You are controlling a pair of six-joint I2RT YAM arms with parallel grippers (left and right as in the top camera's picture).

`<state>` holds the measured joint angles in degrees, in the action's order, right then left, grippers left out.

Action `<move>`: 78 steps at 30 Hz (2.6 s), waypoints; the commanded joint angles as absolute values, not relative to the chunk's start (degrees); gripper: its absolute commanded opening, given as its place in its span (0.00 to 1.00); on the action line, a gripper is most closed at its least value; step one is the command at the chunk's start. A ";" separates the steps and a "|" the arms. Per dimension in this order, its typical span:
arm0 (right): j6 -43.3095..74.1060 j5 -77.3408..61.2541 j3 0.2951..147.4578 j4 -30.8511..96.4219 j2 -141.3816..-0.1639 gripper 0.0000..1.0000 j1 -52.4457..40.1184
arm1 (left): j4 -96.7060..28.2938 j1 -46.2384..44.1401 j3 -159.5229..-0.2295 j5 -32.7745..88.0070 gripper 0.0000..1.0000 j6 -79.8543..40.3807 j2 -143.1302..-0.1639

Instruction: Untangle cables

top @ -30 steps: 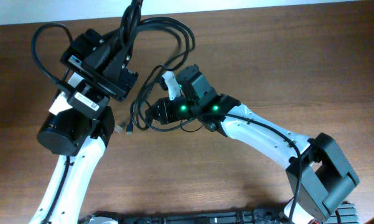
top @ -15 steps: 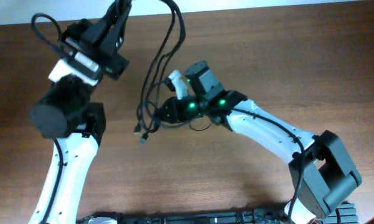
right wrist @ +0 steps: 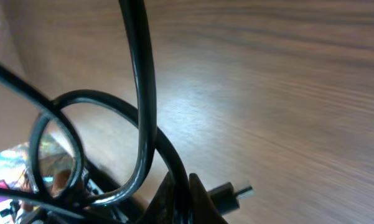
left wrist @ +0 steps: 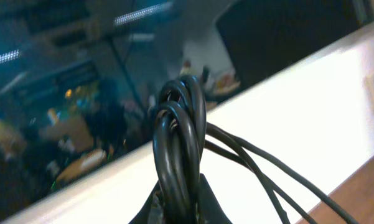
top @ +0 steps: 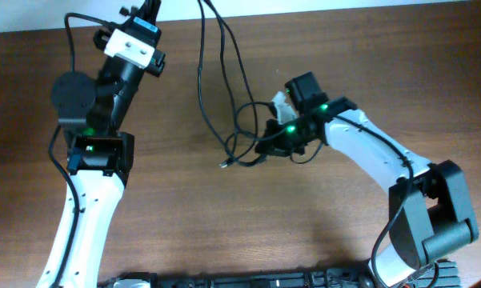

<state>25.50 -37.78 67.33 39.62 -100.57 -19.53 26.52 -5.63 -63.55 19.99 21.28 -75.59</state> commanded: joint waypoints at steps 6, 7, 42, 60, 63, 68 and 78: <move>19.44 -36.77 67.35 42.54 -95.00 0.04 -12.10 | 8.84 -5.34 -64.66 12.12 0.00 24.38 -74.91; 19.46 -36.80 67.35 42.63 -93.78 0.04 -11.16 | 5.89 -5.34 -64.66 12.16 0.00 24.36 -74.96; 22.94 -41.82 67.35 41.10 -75.61 0.04 0.40 | -24.49 -22.13 -64.66 45.67 0.86 34.68 -75.00; 16.73 -60.51 67.35 34.41 -75.61 0.04 0.38 | -21.28 -33.04 -64.66 51.35 0.66 43.62 -77.65; 16.71 -60.69 67.35 34.41 -75.61 0.04 0.38 | -21.04 -33.36 -64.66 50.57 0.56 43.59 -79.75; 16.56 -60.66 67.35 34.39 -75.61 0.04 0.38 | -18.83 -33.36 -64.66 49.58 0.46 42.92 -81.56; 16.49 -60.90 67.35 34.41 -75.61 0.04 0.38 | -14.15 -33.36 -64.66 39.20 0.55 38.26 -81.95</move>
